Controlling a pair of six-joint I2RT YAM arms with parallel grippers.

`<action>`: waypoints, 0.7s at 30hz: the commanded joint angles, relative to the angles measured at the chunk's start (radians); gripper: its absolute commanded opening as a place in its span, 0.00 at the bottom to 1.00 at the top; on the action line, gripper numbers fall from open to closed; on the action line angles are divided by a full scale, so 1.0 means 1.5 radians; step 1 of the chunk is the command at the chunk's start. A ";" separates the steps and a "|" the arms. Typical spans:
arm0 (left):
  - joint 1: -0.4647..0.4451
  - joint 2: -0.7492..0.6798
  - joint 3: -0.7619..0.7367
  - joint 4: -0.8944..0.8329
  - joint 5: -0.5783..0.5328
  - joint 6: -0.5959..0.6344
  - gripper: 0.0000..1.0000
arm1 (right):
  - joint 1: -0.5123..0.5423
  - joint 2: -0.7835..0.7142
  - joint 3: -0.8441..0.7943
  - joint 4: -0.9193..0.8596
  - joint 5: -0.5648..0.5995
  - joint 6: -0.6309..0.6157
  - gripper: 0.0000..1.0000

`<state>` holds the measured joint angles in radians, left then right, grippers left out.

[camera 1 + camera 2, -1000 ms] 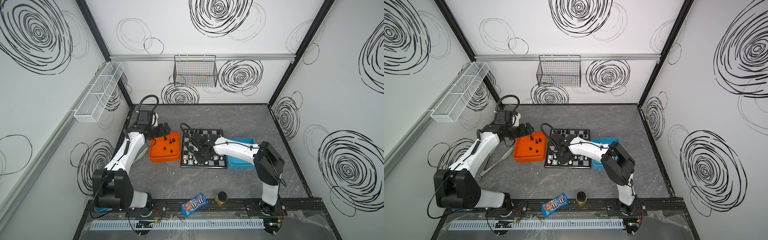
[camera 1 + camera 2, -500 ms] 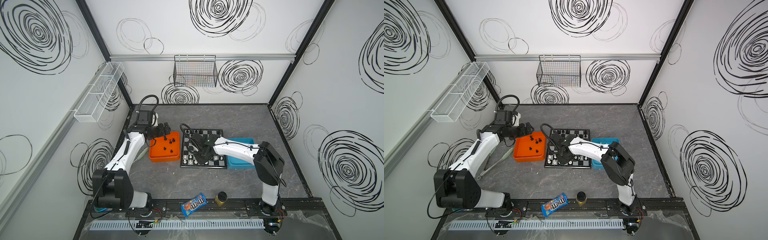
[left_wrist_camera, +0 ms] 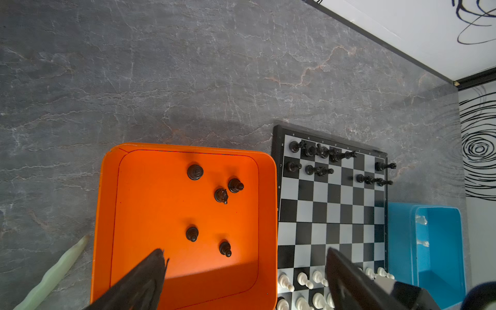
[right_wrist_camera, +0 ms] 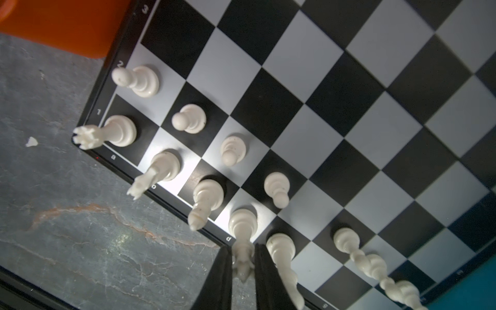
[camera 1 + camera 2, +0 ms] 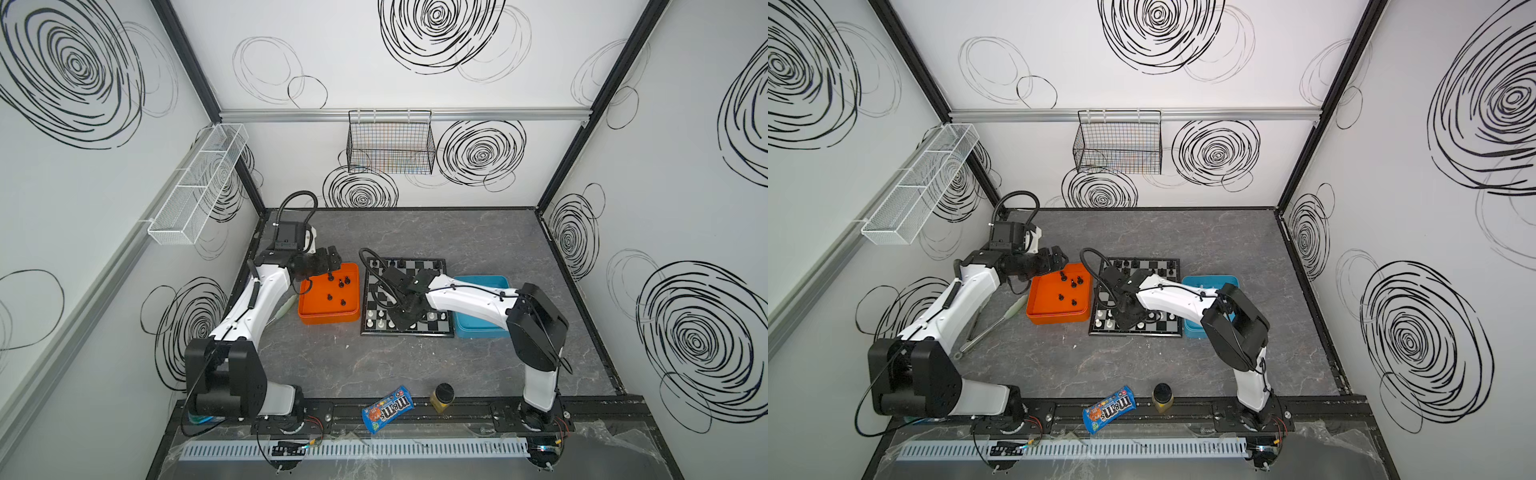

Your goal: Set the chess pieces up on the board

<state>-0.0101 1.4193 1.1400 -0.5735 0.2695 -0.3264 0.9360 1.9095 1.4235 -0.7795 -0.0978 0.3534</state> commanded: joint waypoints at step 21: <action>0.008 -0.002 -0.003 0.018 0.007 -0.006 0.96 | 0.005 0.009 0.018 -0.018 0.024 -0.004 0.24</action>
<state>-0.0101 1.4193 1.1397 -0.5732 0.2695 -0.3267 0.9363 1.9102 1.4242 -0.7799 -0.0872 0.3515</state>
